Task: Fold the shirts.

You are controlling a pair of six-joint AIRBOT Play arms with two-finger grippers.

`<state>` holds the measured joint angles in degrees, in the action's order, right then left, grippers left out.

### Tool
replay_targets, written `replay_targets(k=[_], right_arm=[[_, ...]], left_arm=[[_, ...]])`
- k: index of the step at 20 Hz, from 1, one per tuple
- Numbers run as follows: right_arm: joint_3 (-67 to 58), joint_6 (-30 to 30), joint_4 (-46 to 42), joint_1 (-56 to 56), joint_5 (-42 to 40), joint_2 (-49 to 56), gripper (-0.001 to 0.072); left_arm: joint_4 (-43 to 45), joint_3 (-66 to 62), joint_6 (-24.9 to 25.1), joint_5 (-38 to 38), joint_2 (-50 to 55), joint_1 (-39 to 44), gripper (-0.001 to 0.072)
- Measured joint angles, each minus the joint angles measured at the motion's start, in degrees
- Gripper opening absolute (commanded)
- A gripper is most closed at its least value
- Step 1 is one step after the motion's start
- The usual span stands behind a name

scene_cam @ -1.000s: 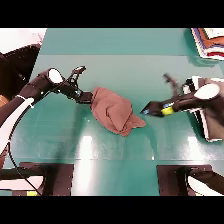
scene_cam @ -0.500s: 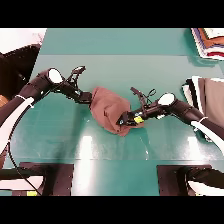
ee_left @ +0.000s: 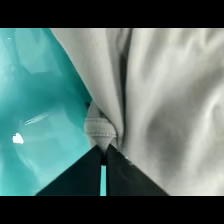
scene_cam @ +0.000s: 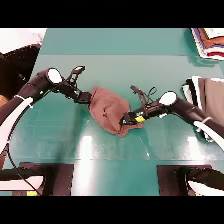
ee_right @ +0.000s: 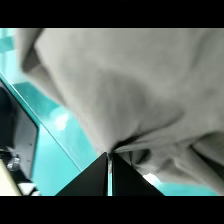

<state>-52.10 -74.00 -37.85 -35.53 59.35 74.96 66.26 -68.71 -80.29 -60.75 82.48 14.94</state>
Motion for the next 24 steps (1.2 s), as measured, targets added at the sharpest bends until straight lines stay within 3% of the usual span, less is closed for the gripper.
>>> replay_targets(k=[9,16,24], right_arm=[[-13.33,-6.95,-20.59,16.74,6.86,-21.16,0.0011],[-29.64,-7.69,-24.65,27.3,11.15,-27.65,0.0012],[-48.85,-6.64,-27.43,35.95,17.57,-27.89,0.001]], left_arm=[[9.92,-11.56,-0.63,3.39,-19.56,0.0,0.0026],[11.15,-23.32,-0.61,7.48,-32.06,0.0,0.0026],[11.28,-41.29,0.07,3.1,-34.64,0.0,0.0025]])
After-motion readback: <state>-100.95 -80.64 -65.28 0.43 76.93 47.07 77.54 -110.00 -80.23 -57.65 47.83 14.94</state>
